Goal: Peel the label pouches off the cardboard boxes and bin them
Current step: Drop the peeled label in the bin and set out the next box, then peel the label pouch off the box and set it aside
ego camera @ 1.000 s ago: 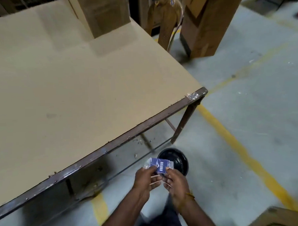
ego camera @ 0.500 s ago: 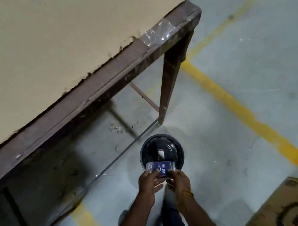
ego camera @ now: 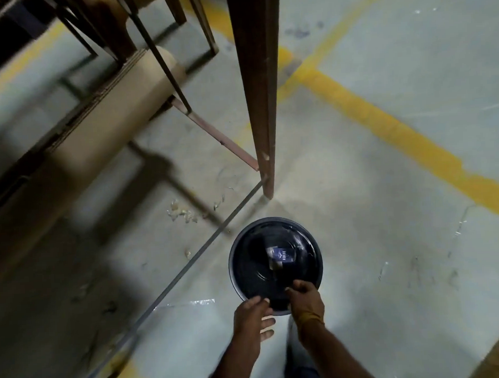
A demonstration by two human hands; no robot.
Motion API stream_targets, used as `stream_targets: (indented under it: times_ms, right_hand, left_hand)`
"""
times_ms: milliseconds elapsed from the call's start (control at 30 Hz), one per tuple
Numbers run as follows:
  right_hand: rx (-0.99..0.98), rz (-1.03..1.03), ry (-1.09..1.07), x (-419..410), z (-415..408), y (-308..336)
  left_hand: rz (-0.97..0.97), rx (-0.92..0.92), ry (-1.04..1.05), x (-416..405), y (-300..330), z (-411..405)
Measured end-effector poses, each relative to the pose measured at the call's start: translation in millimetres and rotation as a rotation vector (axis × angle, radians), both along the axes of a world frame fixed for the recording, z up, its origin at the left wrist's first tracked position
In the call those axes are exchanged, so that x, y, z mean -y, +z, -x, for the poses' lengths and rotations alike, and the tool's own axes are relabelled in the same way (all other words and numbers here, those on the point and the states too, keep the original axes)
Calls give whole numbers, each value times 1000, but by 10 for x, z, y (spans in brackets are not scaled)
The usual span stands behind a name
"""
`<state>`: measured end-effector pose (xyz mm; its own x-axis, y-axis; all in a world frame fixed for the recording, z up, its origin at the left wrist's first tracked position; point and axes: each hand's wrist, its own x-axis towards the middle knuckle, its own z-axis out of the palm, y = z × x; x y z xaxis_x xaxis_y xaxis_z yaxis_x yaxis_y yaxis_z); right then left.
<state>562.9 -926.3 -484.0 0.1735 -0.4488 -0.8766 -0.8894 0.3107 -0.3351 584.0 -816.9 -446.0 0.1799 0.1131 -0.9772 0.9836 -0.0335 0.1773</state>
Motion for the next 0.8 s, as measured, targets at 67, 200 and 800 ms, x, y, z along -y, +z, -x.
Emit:
stream_targets:
  times_ms: [67, 200, 800]
  right_hand:
    - [33, 6, 49, -57, 24, 162]
    - [95, 35, 164, -173, 18, 621]
    - [316, 126, 743, -1764, 716, 3122]
  left_hand:
    - [-3, 29, -13, -17, 130, 38]
    - [-21, 116, -33, -34, 556, 36]
    - [-46, 398, 258, -1874, 3069, 1036]
